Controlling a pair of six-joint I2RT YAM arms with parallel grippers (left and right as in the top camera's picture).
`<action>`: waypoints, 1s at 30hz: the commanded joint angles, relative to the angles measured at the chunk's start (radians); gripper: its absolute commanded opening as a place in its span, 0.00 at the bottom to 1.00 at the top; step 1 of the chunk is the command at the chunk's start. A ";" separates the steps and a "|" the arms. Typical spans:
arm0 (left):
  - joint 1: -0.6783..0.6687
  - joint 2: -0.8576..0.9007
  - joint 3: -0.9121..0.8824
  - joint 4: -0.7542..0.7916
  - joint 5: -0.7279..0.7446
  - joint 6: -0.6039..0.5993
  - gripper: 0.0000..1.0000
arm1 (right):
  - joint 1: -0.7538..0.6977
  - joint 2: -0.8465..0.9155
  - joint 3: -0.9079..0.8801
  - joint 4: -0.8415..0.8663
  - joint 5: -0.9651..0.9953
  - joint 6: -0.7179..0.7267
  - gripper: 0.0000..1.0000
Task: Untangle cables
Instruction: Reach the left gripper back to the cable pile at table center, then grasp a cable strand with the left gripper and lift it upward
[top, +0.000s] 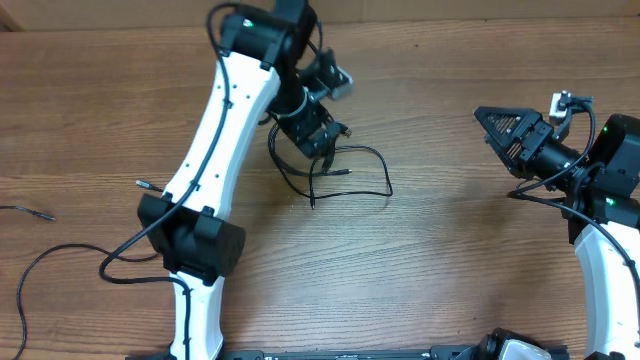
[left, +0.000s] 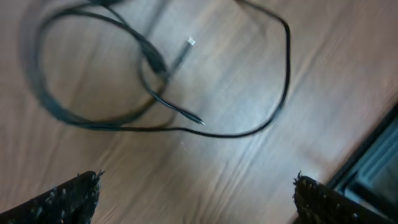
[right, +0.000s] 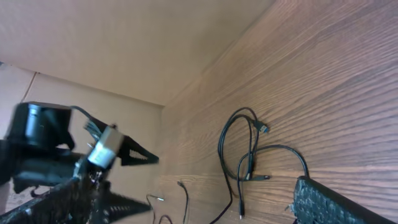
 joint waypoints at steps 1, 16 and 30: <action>-0.042 0.010 -0.099 -0.003 0.036 0.144 1.00 | -0.003 -0.006 0.006 0.011 0.035 0.001 1.00; -0.128 0.010 -0.429 0.246 0.066 0.250 1.00 | -0.003 -0.006 0.006 0.010 0.045 0.001 1.00; -0.106 -0.027 -0.129 0.090 0.107 0.138 0.04 | -0.003 -0.006 0.006 0.010 0.045 0.001 1.00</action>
